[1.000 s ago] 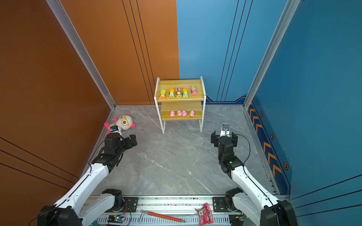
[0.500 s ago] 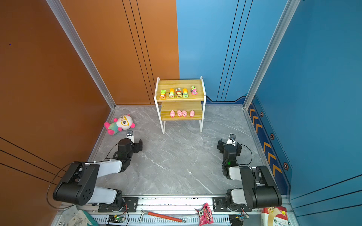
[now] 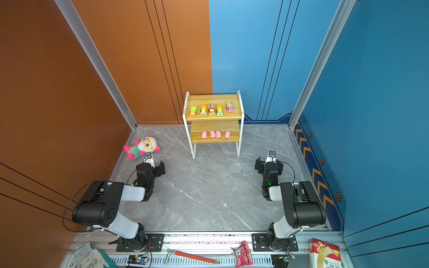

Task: Organize plastic toys on shelves
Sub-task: Reset both arms

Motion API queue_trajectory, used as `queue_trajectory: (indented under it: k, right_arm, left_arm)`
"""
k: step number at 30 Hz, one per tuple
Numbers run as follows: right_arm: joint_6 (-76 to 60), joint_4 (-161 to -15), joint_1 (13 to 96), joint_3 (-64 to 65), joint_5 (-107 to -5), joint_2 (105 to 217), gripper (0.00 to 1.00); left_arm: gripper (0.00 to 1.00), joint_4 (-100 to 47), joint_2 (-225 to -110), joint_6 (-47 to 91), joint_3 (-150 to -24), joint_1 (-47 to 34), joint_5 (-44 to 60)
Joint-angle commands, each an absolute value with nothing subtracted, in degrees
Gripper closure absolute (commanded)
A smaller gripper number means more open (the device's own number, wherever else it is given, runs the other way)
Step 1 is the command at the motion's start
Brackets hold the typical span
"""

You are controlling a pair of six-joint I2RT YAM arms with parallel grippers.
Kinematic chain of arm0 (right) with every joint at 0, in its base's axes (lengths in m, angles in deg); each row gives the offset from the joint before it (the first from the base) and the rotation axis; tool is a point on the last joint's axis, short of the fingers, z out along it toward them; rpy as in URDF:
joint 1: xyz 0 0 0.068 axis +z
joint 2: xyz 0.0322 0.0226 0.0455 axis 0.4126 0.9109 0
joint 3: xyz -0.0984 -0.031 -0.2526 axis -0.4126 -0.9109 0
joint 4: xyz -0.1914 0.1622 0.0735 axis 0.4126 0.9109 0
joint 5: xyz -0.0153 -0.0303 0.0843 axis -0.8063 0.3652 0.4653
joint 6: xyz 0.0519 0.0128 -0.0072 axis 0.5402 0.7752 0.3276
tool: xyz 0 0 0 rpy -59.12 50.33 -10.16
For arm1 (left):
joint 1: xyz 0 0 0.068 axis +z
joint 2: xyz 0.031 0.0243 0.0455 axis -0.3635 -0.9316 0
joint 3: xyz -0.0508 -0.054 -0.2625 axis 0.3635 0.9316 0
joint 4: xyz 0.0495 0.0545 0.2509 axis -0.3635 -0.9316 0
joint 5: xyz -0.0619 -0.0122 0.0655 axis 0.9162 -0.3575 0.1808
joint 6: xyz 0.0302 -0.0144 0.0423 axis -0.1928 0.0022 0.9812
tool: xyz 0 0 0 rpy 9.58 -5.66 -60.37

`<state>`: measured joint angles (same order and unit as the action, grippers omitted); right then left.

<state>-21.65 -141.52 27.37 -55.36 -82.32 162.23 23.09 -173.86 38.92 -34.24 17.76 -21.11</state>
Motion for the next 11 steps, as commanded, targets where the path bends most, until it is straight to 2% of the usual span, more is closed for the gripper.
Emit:
queue_trajectory:
  k: [1,11]
  right_arm:
    - [-21.35,-140.10,27.45,-55.33,-81.50,161.77,0.00]
    - [-21.11,-139.93,27.09,-55.20,-80.57,161.77,0.00]
  left_arm:
    - [0.02,24.37,-173.45,38.66,-34.65,17.45,-21.88]
    - [0.02,24.42,-173.54,38.61,-34.65,17.45,-21.85]
